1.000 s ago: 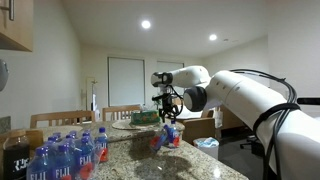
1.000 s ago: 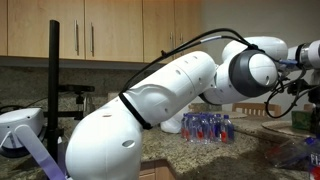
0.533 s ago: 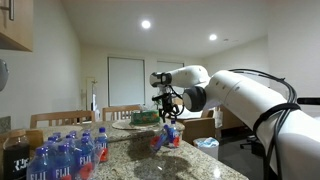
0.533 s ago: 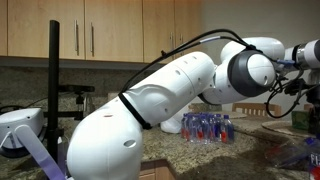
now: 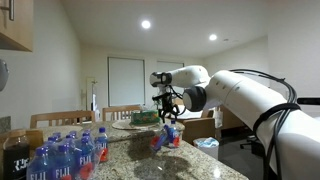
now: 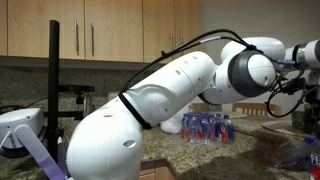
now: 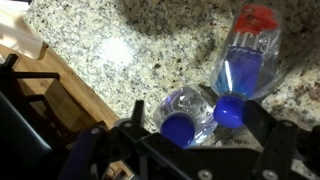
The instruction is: Put three bottles of water a step above
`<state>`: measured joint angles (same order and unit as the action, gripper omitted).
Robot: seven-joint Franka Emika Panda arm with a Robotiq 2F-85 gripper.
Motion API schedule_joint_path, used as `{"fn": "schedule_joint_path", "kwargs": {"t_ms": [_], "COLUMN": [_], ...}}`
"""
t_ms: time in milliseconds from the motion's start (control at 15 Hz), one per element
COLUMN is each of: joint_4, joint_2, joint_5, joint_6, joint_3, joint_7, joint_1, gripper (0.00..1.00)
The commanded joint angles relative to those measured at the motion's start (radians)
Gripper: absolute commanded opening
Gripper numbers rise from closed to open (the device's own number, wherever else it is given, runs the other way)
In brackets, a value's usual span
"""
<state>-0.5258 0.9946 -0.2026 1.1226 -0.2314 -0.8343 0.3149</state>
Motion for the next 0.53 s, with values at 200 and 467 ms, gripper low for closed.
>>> {"fn": "schedule_joint_path", "kwargs": {"t_ms": [200,467], "joint_4": [0.0,0.001], "joint_2": [0.0,0.014], "joint_5": [-0.001,-0.009], "joint_6": [-0.009,0.053], "joint_3": [0.014,0.017], "joint_7": [0.082,0.061], "joint_1": [0.0,-0.014], "gripper": [1.0,1.0]}}
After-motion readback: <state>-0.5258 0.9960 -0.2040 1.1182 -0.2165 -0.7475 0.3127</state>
